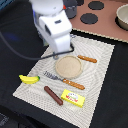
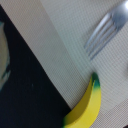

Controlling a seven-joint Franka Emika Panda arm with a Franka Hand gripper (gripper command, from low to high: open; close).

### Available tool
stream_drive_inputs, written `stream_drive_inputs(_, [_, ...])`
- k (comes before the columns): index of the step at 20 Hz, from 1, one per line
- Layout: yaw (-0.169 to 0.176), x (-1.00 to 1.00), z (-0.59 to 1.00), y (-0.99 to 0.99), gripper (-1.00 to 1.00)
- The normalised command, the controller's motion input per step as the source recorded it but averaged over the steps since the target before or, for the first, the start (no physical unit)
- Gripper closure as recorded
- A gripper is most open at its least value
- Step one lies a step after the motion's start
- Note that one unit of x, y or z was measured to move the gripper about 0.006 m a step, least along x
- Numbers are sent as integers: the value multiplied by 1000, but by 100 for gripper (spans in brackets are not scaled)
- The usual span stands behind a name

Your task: Interact with the objects in diverse but meaningful ways.

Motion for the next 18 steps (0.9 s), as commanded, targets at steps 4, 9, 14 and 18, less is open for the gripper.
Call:
stream_drive_inputs(4, [-98,155,91,-694,-100])
stream_drive_inputs(9, [-116,125,31,-632,-100])
stream_drive_inputs(14, [-88,135,-21,-448,-100])
stream_drive_inputs(18, [-54,34,-172,-187,-100])
